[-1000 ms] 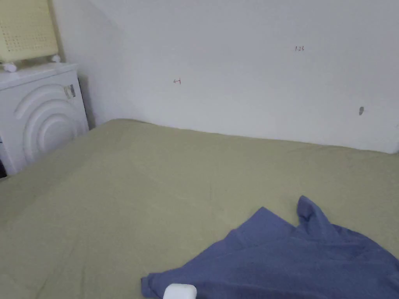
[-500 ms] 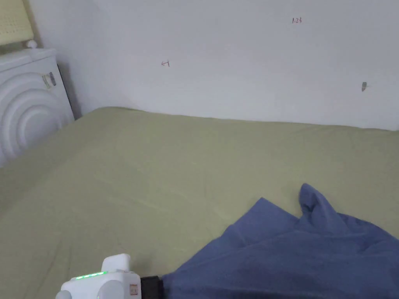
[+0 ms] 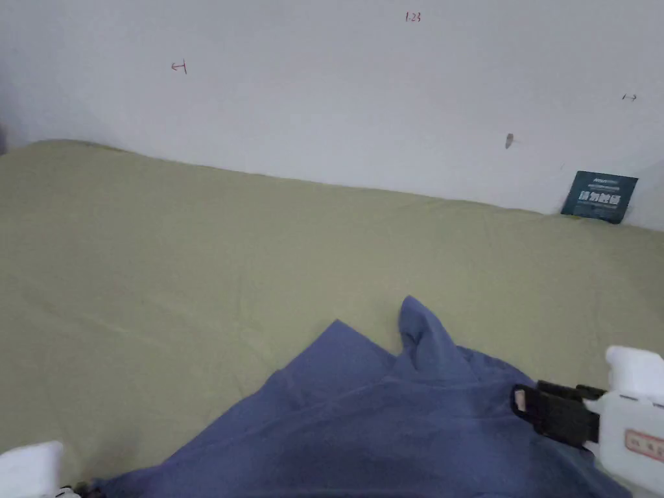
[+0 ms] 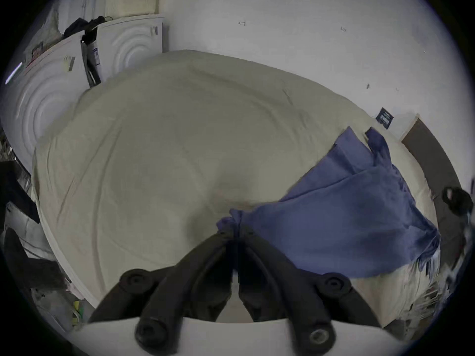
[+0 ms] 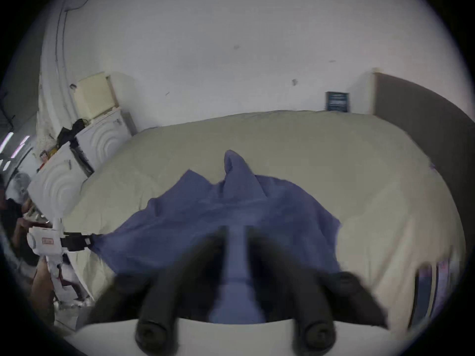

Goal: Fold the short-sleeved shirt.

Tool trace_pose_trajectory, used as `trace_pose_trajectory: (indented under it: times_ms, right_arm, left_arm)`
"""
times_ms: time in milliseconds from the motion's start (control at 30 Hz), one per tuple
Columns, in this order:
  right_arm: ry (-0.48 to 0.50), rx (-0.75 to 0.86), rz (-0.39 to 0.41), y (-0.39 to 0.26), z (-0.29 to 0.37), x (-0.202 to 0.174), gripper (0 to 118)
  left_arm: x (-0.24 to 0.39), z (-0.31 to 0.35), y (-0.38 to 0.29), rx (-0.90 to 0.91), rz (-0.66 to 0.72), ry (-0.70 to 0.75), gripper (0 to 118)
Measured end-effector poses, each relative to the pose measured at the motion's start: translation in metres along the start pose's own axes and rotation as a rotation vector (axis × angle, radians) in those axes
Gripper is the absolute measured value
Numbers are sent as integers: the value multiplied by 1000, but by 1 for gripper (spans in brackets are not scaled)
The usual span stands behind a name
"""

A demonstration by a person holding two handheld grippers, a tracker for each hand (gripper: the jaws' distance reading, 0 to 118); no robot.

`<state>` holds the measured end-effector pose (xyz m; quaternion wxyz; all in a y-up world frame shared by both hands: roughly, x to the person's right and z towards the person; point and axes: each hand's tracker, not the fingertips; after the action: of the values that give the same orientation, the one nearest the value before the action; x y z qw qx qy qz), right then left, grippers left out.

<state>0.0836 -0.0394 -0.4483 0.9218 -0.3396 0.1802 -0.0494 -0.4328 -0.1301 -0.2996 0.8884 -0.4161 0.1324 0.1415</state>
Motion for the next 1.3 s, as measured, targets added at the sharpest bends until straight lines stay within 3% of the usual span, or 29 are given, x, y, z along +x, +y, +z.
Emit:
trace_pose_trajectory:
  times_ms: [33, 67, 133, 233, 333, 433, 533, 600, 700, 733, 800, 833, 900, 967, 1100, 1167, 1300]
  right_arm:
    - [-7, -57, 10, 16, -21, 11, 70]
    - [5, -102, 49, 35, -42, 26, 73]
    - [-45, -211, 119, 70, -86, 46, 73]
    - [-47, -400, 201, 104, -149, 63, 73]
    - [-83, -504, 365, 114, -198, 64, 73]
    - [30, -587, 528, 116, -221, 56, 73]
    - [86, -720, 580, 111, -238, 54, 73]
    - [48, -786, 600, 104, -247, 53, 72]
    - [38, -738, 511, 102, -244, 55, 66]
    - [46, -715, 495, 102, -246, 63, 38]
    - [95, -671, 551, 101, -236, 62, 10]
    - [109, -654, 584, 99, -231, 58, 3]
    - [83, -653, 597, 96, -222, 47, 3]
    - [76, -576, 667, 96, -207, 35, 3]
    - [65, -347, 626, 113, -160, 22, 3]
    - [101, -258, 551, 128, -132, 22, 3]
    - [73, -113, 591, 154, -80, 11, 3]
  left_arm:
    - [-4, -3, 1, -4, 14, -13, 1]
    - [-5, -2, 0, 5, 28, -15, 1]
    - [-4, -1, 0, 8, 13, -25, 1]
    - [-3, -2, -1, -11, -6, -22, 1]
    - [-6, -2, -2, -14, 10, -21, 1]
    - [-4, -5, -3, -36, -14, -12, 1]
    - [-2, -9, -5, -54, -22, -11, 1]
    - [3, -11, -7, -63, -22, -8, 1]
    - [5, -13, -9, -67, -8, -15, 1]
    - [5, -13, -9, -67, -7, -19, 1]
    - [5, -13, -8, -66, -4, -23, 1]
    - [3, -12, -7, -65, 3, -28, 1]
    - [3, -11, -6, -61, 12, -32, 1]
    - [2, -9, -4, -52, 21, -35, 1]
    - [0, 7, 12, 5, 32, -61, 1]
    - [2, 19, 31, 55, 23, -101, 1]
    - [17, 41, 79, 140, -67, -124, 1]
